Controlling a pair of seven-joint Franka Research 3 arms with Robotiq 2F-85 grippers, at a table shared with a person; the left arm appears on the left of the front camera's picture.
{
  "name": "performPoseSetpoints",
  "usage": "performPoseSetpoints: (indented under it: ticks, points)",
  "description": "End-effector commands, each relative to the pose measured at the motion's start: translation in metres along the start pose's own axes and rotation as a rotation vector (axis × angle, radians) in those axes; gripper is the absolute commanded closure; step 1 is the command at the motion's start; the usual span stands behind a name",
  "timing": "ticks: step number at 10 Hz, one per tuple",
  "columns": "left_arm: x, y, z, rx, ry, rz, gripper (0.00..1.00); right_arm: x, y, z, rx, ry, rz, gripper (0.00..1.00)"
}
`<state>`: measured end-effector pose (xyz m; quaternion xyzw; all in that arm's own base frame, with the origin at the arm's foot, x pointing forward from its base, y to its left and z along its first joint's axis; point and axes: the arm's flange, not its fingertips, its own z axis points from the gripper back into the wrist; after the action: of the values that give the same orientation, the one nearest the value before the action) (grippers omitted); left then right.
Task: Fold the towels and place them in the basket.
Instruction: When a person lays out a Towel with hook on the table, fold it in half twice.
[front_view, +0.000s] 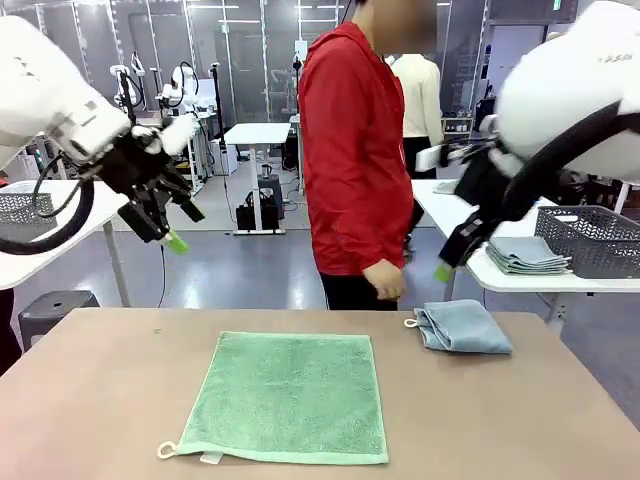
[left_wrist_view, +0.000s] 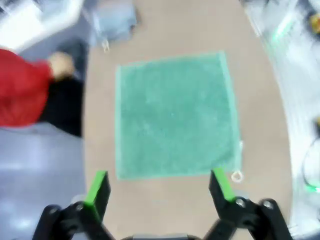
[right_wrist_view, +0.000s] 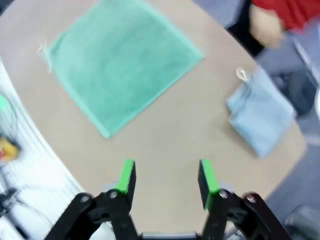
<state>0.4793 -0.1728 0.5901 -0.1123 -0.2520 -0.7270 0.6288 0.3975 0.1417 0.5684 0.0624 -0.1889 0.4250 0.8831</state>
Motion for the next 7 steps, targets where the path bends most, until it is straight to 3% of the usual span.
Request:
performPoseSetpoints:
  ticks: [1,4,7]
  points:
    - [0.002,-0.017,-0.023,-0.021,0.253,0.025,0.0,0.021,0.029,-0.025,-0.062,0.065,0.307,0.37]
    - [0.016,-0.047,-0.067,-0.04,0.399,-0.056,0.0,0.048,0.073,-0.066,-0.101,0.197,0.565,0.37]
    - [0.016,-0.075,-0.111,-0.053,0.431,-0.078,0.0,0.061,0.086,-0.098,-0.021,0.241,0.826,0.37]
